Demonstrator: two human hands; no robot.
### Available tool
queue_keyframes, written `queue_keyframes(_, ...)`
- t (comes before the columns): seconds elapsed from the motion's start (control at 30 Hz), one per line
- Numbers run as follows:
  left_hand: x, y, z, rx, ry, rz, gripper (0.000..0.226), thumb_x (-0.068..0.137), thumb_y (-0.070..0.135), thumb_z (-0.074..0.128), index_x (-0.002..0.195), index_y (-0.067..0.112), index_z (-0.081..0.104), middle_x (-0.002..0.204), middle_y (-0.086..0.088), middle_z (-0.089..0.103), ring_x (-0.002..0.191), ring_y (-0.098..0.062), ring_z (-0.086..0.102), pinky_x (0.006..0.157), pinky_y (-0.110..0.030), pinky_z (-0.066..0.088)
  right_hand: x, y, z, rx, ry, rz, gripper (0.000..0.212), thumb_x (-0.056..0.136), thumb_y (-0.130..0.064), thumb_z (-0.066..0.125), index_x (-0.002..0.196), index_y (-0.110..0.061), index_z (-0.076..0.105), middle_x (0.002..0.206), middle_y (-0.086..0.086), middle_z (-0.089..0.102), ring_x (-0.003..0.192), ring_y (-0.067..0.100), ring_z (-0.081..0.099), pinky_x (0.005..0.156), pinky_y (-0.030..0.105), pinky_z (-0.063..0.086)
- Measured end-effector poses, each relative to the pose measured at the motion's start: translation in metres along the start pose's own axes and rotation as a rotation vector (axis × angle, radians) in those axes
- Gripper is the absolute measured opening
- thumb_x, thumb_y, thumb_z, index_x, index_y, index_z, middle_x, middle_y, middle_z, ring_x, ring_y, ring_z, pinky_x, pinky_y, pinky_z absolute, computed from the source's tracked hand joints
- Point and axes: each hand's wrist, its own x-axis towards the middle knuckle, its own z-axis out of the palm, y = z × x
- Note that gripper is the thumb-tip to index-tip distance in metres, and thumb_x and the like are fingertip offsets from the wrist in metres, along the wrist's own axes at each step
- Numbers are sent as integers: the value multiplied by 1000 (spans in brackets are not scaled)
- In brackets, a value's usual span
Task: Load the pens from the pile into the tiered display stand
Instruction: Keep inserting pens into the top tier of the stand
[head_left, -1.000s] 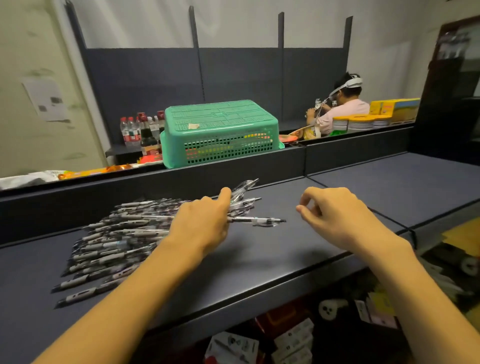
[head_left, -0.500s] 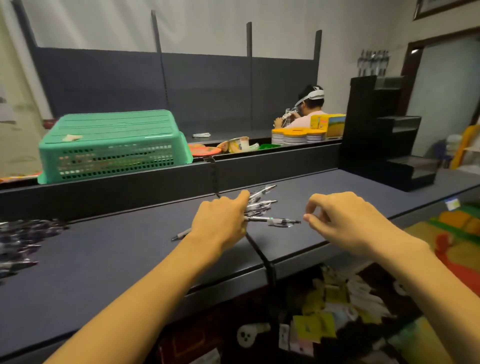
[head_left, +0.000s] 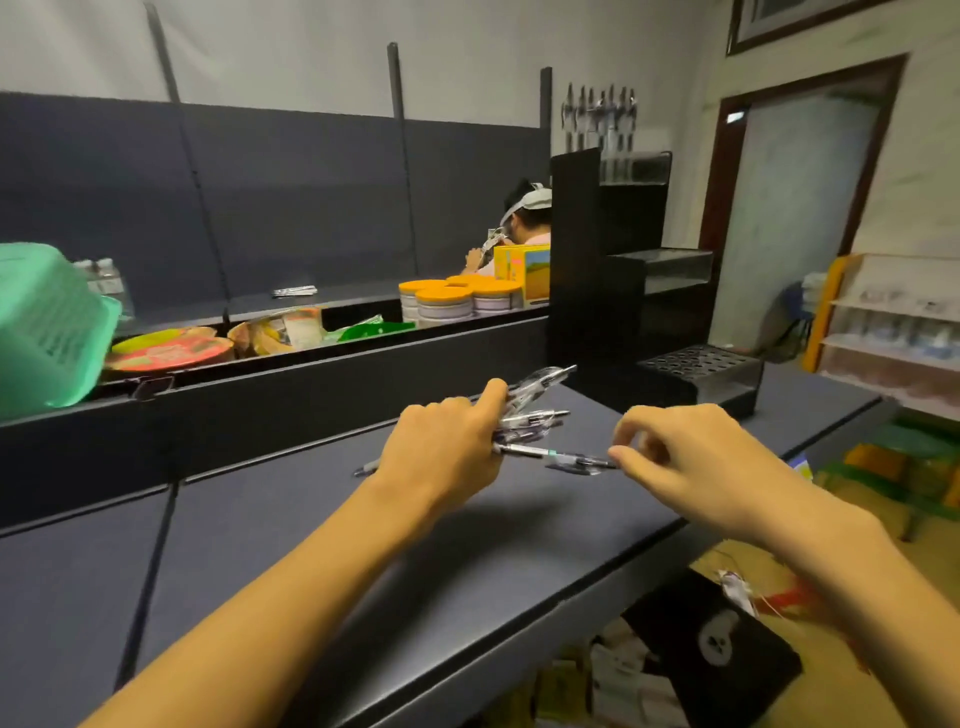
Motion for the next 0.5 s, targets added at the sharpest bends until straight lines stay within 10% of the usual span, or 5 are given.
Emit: queue_keyframes(0.5, 141, 128, 29, -125, 363, -194, 29, 78, 29, 60, 102, 12, 57, 71, -2, 69, 48, -27, 59, 39, -36, 49, 72, 186, -67, 610, -64, -264, 18, 83, -35, 68, 101, -34, 66, 87, -14, 70, 84, 2, 66, 74, 24, 57)
